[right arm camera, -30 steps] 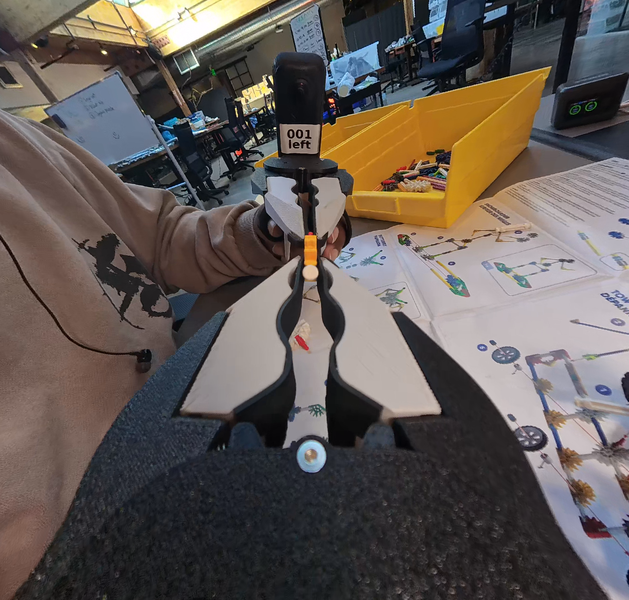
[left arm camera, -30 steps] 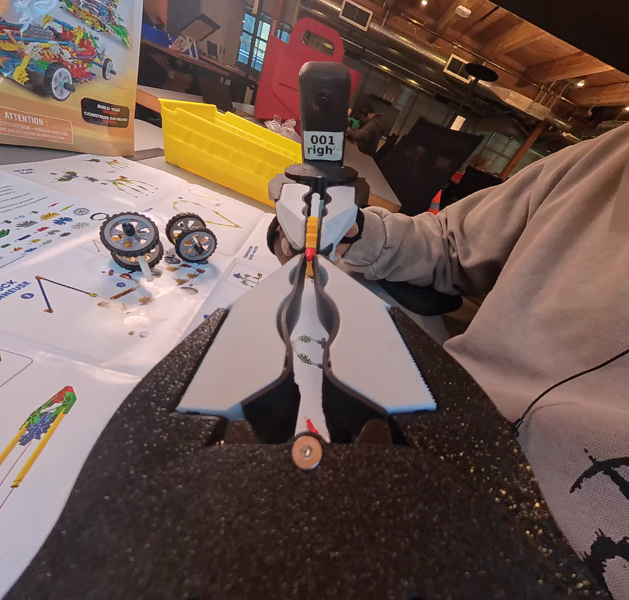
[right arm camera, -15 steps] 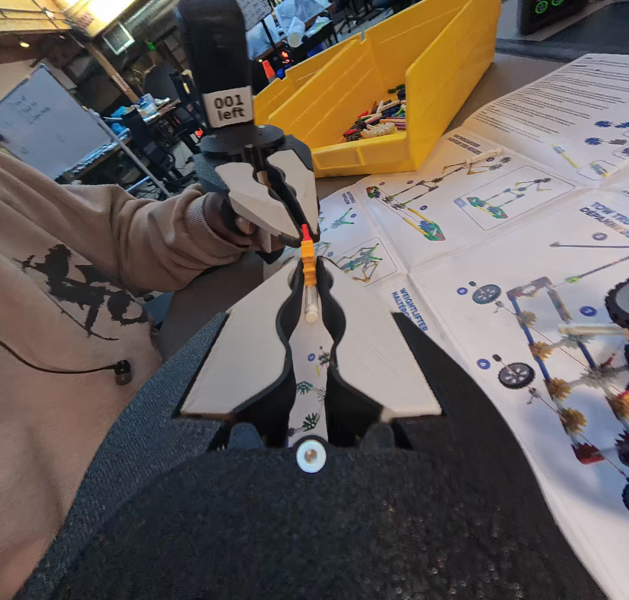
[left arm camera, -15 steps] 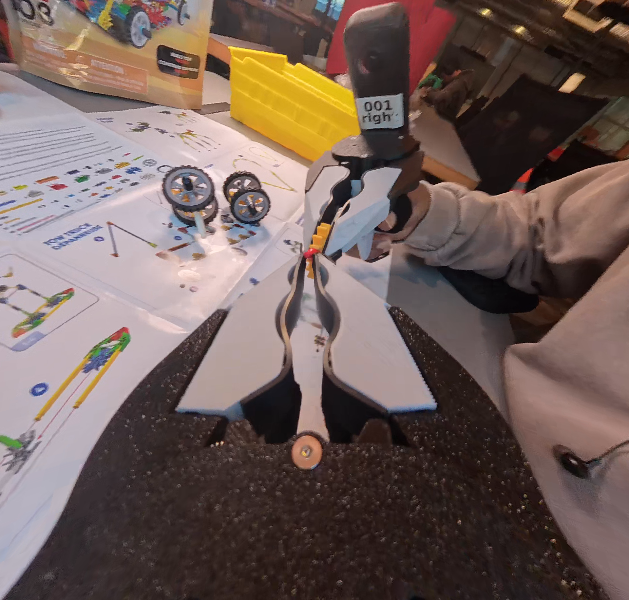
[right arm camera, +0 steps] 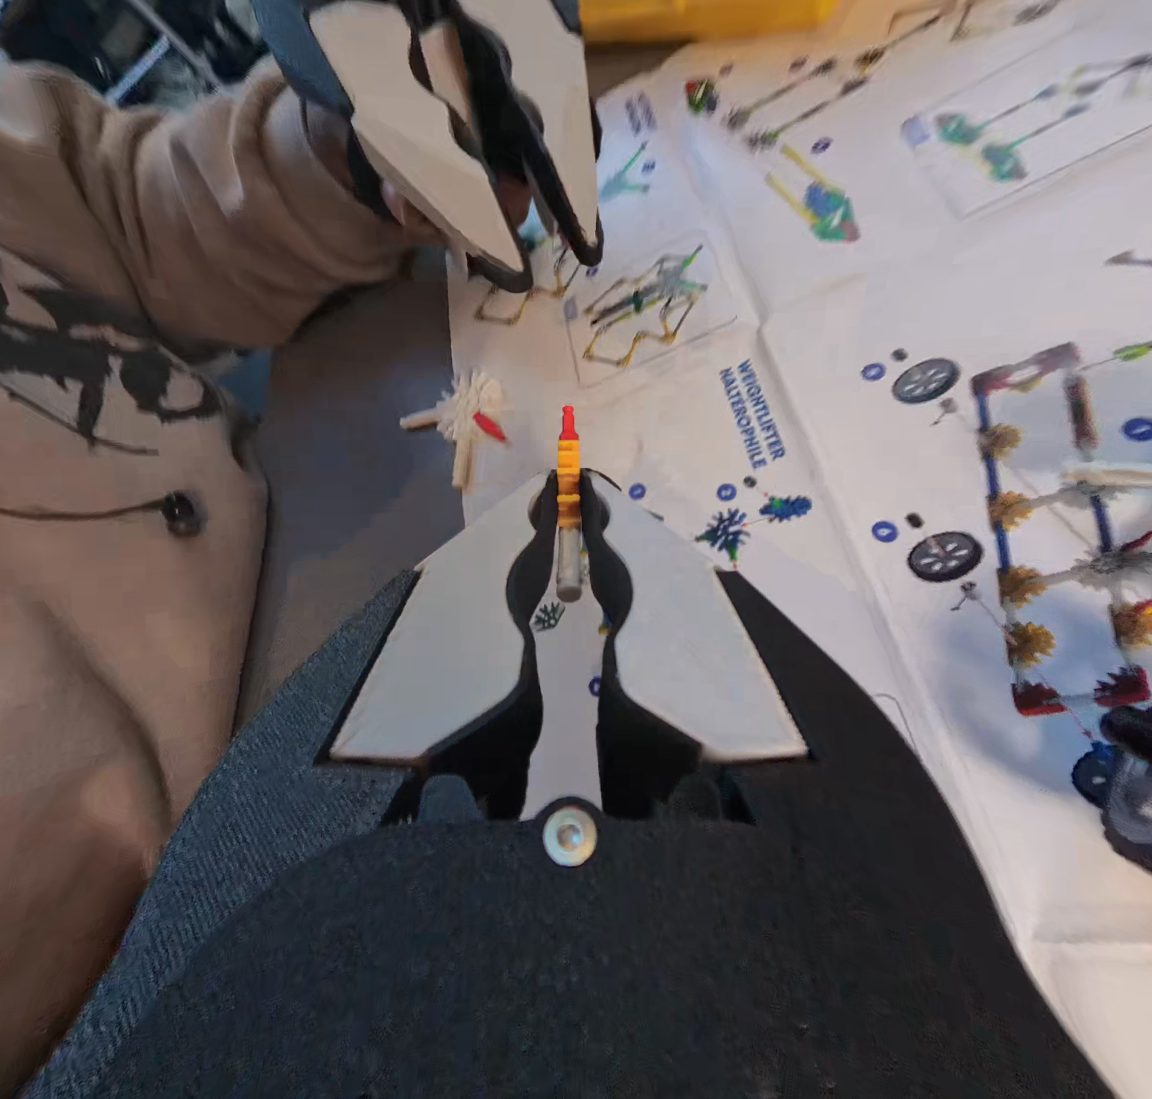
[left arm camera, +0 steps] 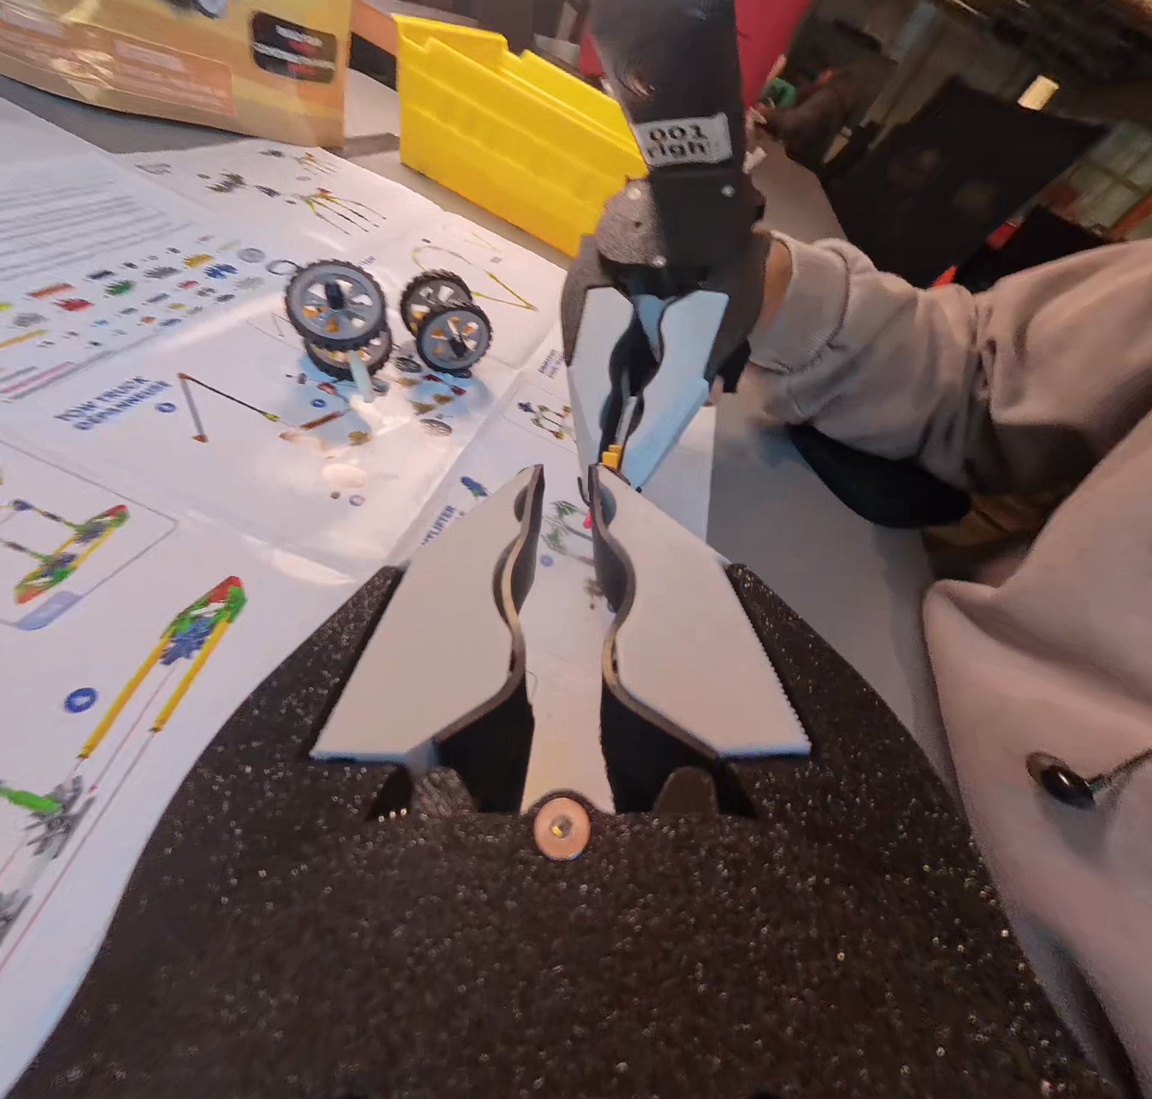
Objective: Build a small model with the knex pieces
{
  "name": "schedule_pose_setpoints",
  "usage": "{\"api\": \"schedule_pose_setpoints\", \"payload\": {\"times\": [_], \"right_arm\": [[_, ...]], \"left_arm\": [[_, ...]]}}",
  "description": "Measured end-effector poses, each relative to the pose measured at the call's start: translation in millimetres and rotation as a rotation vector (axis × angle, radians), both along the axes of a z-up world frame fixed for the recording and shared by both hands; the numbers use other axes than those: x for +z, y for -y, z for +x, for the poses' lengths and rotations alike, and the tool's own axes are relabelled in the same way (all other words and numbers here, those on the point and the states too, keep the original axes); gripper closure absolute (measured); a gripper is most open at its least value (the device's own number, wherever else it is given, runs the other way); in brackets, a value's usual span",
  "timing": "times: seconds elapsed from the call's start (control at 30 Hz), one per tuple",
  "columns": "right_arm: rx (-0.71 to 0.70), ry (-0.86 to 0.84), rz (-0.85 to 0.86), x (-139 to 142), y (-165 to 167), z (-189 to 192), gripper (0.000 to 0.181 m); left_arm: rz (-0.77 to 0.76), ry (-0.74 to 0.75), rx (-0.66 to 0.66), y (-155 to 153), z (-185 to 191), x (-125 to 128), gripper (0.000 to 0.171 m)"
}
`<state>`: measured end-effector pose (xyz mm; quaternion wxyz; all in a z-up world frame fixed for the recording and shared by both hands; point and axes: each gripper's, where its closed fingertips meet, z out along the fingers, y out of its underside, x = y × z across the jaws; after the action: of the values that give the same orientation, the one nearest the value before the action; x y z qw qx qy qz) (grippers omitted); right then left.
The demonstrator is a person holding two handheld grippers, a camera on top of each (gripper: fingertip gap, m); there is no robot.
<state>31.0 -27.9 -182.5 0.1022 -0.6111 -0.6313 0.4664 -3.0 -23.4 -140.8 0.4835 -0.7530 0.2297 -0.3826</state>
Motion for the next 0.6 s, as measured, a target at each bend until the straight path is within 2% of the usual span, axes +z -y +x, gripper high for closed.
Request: {"api": "schedule_pose_setpoints", "payload": {"times": [0.07, 0.13, 0.2, 0.27, 0.33, 0.43, 0.6], "right_arm": [[0.081, 0.086, -0.003, -8.1, 11.6, 7.8, 0.177], [0.147, 0.133, -0.004, -7.5, 23.7, 9.8, 0.177], [0.198, 0.15, 0.003, -0.7, 33.4, 9.1, 0.178], [0.216, 0.15, 0.038, 3.2, 33.5, 8.2, 0.177], [0.175, 0.072, -0.004, 17.5, 30.1, 1.1, 0.177], [0.071, -0.102, -0.14, 46.4, 22.8, -6.4, 0.177], [-0.033, -0.214, -0.293, 56.4, 21.5, 0.4, 0.174]], "left_arm": [[-0.056, -0.041, -0.131, 16.4, 18.6, -11.1, 0.156], [-0.089, -0.149, -0.233, 32.3, 36.2, -28.2, 0.152], [-0.054, -0.239, -0.252, 38.2, 45.4, -35.9, 0.167], [-0.04, -0.264, -0.245, 38.8, 45.0, -32.7, 0.167], [-0.044, -0.189, -0.211, 35.5, 39.5, -19.7, 0.168], [-0.11, 0.022, -0.202, 32.7, 33.9, -0.3, 0.168], [-0.194, 0.278, -0.221, 30.3, 38.4, 15.2, 0.168]]}}
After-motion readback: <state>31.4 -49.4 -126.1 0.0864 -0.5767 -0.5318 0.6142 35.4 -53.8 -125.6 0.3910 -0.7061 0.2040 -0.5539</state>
